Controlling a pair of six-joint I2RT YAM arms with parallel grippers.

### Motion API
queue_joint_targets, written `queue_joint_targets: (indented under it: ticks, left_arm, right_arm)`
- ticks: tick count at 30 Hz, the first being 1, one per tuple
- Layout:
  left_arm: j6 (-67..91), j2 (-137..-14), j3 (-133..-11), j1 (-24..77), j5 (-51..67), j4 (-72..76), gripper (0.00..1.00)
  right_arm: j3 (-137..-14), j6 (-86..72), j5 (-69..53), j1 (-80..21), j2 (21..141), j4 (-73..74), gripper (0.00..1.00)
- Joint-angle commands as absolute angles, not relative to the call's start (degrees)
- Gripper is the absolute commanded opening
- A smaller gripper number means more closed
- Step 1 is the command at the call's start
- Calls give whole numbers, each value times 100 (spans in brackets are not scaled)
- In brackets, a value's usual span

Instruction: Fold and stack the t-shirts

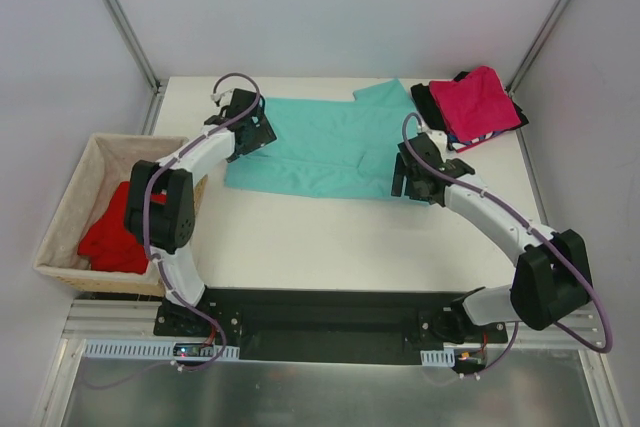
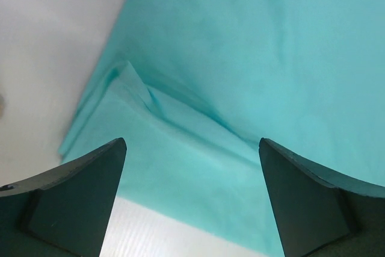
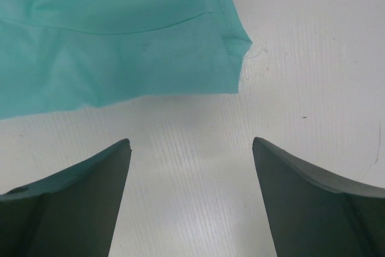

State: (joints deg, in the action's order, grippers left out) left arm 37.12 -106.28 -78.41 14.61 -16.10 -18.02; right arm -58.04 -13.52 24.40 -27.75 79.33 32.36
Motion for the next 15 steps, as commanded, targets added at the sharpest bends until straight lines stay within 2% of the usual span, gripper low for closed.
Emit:
queue_joint_targets:
  ticks: [1,8,15]
  left_arm:
    - [3533,-9705,-7445,1731,-1030,-1837,93]
    - [3753,-9167,-6812,1854,-878,-1934,92]
    - [3648,-9684,-6811,1854,-940,-1934,90]
  right_arm:
    - [-5687,-1397,2496,-2891,7708,3217,86]
    - [-5520,-1397,2496,-2892,7682,3190,86]
    - [-5502,-1354,2531,-2900,7594,3217,86]
